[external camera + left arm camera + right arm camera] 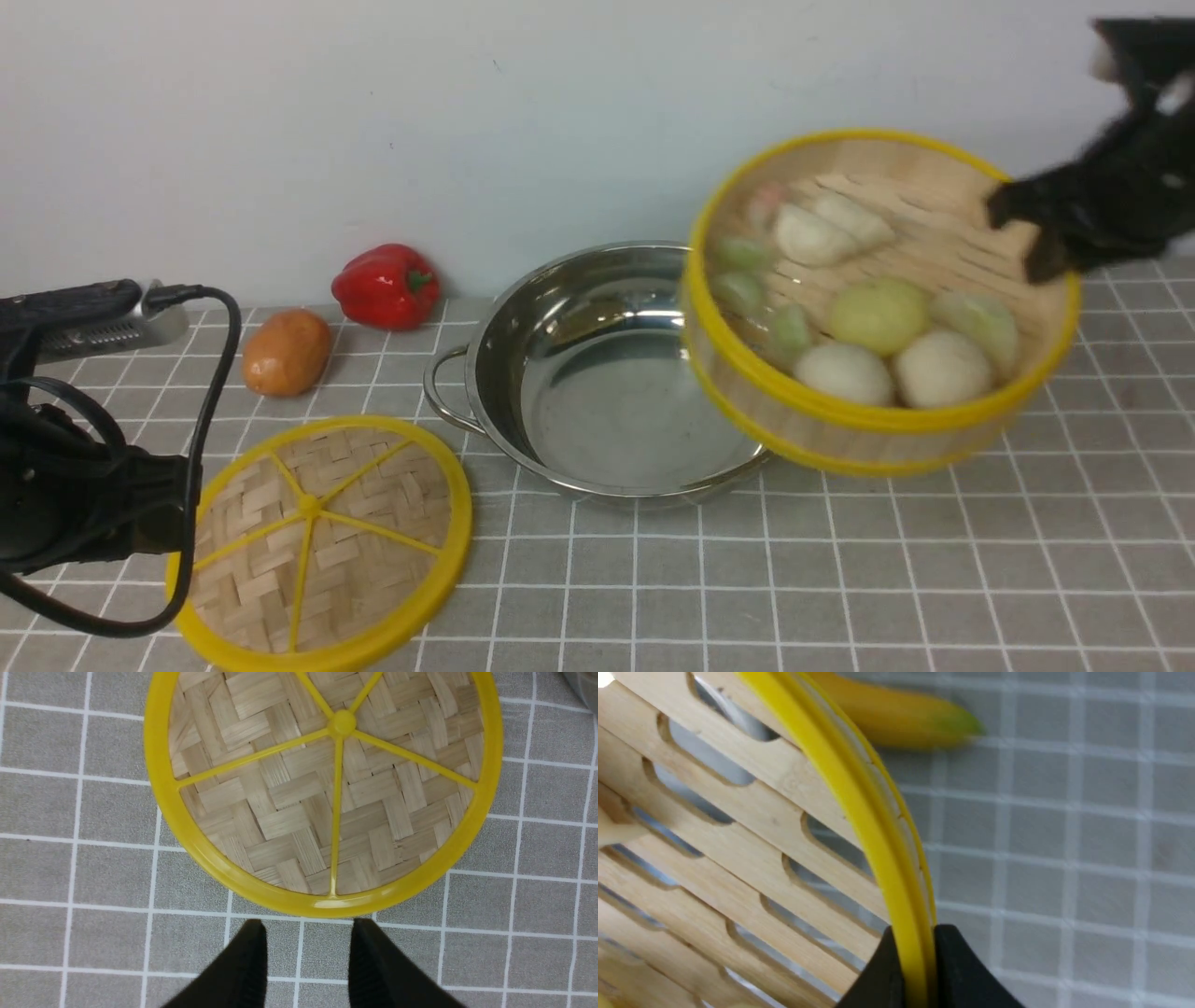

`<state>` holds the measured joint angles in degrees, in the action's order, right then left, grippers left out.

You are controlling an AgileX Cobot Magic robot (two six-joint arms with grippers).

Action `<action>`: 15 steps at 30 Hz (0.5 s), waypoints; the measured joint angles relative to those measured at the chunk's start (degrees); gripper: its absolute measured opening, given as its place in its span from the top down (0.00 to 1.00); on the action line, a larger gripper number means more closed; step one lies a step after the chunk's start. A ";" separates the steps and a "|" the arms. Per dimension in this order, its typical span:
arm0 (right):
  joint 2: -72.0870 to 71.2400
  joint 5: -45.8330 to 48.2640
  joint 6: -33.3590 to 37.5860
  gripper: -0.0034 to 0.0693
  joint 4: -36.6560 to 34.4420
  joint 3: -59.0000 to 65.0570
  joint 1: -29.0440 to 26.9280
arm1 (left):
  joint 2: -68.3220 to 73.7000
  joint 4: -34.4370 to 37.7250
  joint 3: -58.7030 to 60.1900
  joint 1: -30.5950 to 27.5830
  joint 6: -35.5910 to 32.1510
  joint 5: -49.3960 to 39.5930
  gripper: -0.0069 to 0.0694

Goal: Place the steamer in the pot on the grey tablecloth, and put the lid on the steamer.
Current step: 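Place the bamboo steamer basket of food into the steel pot with the right gripper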

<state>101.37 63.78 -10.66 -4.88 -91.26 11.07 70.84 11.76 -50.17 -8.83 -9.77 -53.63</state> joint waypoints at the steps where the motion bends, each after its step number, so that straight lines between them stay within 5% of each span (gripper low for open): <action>1: 1.90 0.99 -0.46 0.86 -0.07 -3.14 1.25 | 0.00 0.00 0.00 0.00 0.00 0.00 0.59; 8: 18.98 7.60 -1.75 0.86 -0.13 -23.22 9.30 | 0.00 0.00 0.00 0.00 -0.11 0.00 0.59; 15: 28.37 7.79 -2.81 0.86 -0.26 -34.47 10.35 | 0.00 0.00 0.00 0.00 -0.11 0.00 0.59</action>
<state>129.74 71.57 -13.46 -5.15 -125.73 21.42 70.84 11.76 -50.17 -8.83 -9.87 -53.63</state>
